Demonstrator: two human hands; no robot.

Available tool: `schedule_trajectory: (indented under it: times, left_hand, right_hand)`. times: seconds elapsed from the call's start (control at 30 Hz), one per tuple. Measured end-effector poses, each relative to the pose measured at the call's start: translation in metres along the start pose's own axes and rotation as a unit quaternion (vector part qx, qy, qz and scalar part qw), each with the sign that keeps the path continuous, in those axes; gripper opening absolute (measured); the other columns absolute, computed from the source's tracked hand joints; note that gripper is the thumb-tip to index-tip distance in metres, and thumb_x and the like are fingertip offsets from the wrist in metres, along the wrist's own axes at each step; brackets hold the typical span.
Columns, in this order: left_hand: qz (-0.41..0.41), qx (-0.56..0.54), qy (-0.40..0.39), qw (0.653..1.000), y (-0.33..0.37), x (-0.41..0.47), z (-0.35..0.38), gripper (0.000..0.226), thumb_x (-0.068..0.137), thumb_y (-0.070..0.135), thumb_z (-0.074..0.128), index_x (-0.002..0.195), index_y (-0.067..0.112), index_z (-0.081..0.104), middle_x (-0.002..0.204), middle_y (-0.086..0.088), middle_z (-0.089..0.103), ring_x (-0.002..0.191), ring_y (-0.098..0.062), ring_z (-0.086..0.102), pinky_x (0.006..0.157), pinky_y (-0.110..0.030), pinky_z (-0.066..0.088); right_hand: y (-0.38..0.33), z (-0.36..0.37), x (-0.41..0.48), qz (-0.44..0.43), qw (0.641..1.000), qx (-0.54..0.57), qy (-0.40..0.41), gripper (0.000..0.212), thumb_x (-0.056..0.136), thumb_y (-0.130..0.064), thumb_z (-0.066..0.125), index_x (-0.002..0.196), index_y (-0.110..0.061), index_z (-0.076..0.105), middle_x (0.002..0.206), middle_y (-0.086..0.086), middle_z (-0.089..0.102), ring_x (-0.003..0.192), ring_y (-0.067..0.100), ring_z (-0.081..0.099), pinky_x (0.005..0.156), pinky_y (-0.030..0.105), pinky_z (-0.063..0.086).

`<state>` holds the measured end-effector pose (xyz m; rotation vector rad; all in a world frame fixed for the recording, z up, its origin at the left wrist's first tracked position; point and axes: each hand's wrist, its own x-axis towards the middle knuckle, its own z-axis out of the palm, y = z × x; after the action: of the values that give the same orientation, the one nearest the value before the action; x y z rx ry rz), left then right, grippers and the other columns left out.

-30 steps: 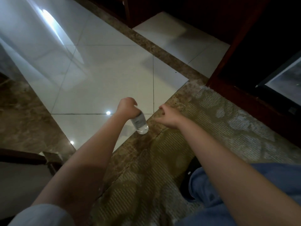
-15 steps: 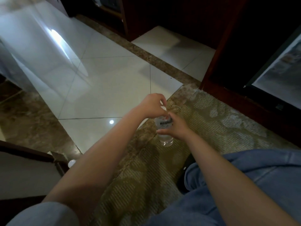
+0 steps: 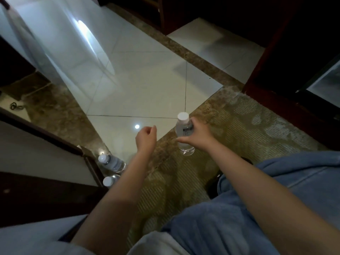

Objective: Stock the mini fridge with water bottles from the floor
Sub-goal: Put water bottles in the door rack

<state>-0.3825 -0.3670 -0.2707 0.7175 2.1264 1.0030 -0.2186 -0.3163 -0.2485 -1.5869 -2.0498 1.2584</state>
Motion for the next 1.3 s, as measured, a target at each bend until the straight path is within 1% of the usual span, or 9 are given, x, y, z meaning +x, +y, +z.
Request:
schedule_trajectory:
  times: [0.1, 0.2, 0.43, 0.6, 0.77, 0.93, 1.1, 1.23, 1.3]
  left_hand:
    - [-0.014, 0.069, 0.027, 0.997, -0.032, -0.001, -0.031, 0.025, 0.094, 0.022, 0.051, 0.109, 0.005, 0.063, 0.096, -0.004, 0.06, 0.087, -0.015, 0.053, 0.073, -0.028, 0.038]
    - [-0.011, 0.177, -0.004, 0.984, -0.061, 0.007, -0.063, 0.027, 0.09, 0.022, 0.056, 0.109, 0.005, 0.064, 0.107, -0.008, 0.065, 0.094, -0.021, 0.058, 0.077, -0.03, 0.045]
    - [-0.066, 0.397, -0.054, 0.914, -0.114, 0.011, -0.107, 0.049, 0.087, 0.034, 0.06, 0.126, 0.005, 0.052, 0.122, -0.016, 0.055, 0.111, -0.034, 0.054, 0.085, -0.035, 0.045]
    - [-0.143, 0.448, -0.118, 0.875, -0.137, 0.01, -0.107, 0.043, 0.089, 0.032, 0.056, 0.123, 0.007, 0.054, 0.104, -0.01, 0.057, 0.089, -0.025, 0.054, 0.069, -0.03, 0.044]
    - [-0.129, 0.499, -0.111, 0.85, -0.141, 0.006, -0.102, 0.049, 0.096, 0.027, 0.045, 0.139, 0.006, 0.035, 0.135, -0.017, 0.047, 0.123, -0.031, 0.048, 0.095, -0.035, 0.045]
    - [-0.133, 0.467, -0.124, 0.865, -0.157, 0.023, -0.103, 0.054, 0.089, 0.032, 0.054, 0.138, 0.013, 0.039, 0.134, -0.011, 0.05, 0.121, -0.029, 0.05, 0.092, -0.036, 0.043]
    - [-0.109, 0.432, -0.115, 0.888, -0.144, 0.009, -0.109, 0.038, 0.088, 0.029, 0.061, 0.119, 0.008, 0.055, 0.109, -0.012, 0.06, 0.092, -0.024, 0.057, 0.071, -0.029, 0.043]
    - [-0.109, 0.427, -0.159, 0.883, -0.131, 0.003, -0.104, 0.041, 0.082, 0.022, 0.069, 0.117, 0.002, 0.06, 0.112, -0.015, 0.064, 0.101, -0.028, 0.062, 0.081, -0.032, 0.05]
    - [-0.086, 0.415, -0.174, 0.889, -0.12, 0.002, -0.098, 0.037, 0.083, 0.018, 0.068, 0.115, 0.001, 0.061, 0.109, -0.015, 0.065, 0.091, -0.027, 0.064, 0.074, -0.031, 0.052]
  right_hand:
    - [-0.016, 0.021, -0.002, -0.014, 0.999, -0.005, -0.033, 0.07, 0.069, -0.033, 0.082, 0.126, -0.016, 0.046, 0.128, 0.003, 0.055, 0.115, 0.023, 0.054, 0.095, 0.04, 0.049]
    - [-0.033, 0.038, -0.001, -0.034, 0.998, -0.017, -0.056, 0.072, 0.067, -0.035, 0.083, 0.125, -0.016, 0.047, 0.124, 0.002, 0.057, 0.111, 0.022, 0.056, 0.095, 0.043, 0.05]
    - [-0.044, 0.059, -0.006, -0.057, 0.996, -0.02, -0.067, 0.071, 0.066, -0.035, 0.084, 0.124, -0.015, 0.048, 0.12, 0.003, 0.059, 0.107, 0.021, 0.057, 0.094, 0.042, 0.051]
    - [-0.033, 0.061, -0.011, -0.054, 0.993, -0.068, -0.075, 0.071, 0.064, -0.037, 0.085, 0.12, -0.013, 0.049, 0.119, 0.004, 0.059, 0.106, 0.023, 0.058, 0.092, 0.044, 0.051]
    - [-0.024, 0.053, -0.011, -0.038, 0.996, -0.051, -0.068, 0.073, 0.065, -0.032, 0.085, 0.125, -0.013, 0.047, 0.123, 0.006, 0.058, 0.11, 0.024, 0.057, 0.095, 0.044, 0.05]
    - [-0.017, 0.048, -0.012, -0.036, 0.996, -0.055, -0.055, 0.073, 0.065, -0.031, 0.085, 0.124, -0.013, 0.047, 0.123, 0.006, 0.058, 0.111, 0.024, 0.057, 0.094, 0.043, 0.05]
    - [-0.015, 0.046, -0.014, -0.042, 0.995, -0.066, -0.055, 0.075, 0.064, -0.034, 0.086, 0.125, -0.013, 0.047, 0.124, 0.007, 0.058, 0.111, 0.024, 0.056, 0.095, 0.042, 0.049]
    - [-0.015, 0.043, -0.016, -0.04, 0.996, -0.06, -0.058, 0.073, 0.064, -0.033, 0.085, 0.124, -0.013, 0.048, 0.124, 0.006, 0.058, 0.111, 0.024, 0.056, 0.095, 0.043, 0.049]
    - [-0.015, 0.041, -0.016, -0.038, 0.996, -0.058, -0.054, 0.072, 0.064, -0.032, 0.085, 0.124, -0.014, 0.048, 0.124, 0.006, 0.058, 0.111, 0.024, 0.056, 0.094, 0.041, 0.049]
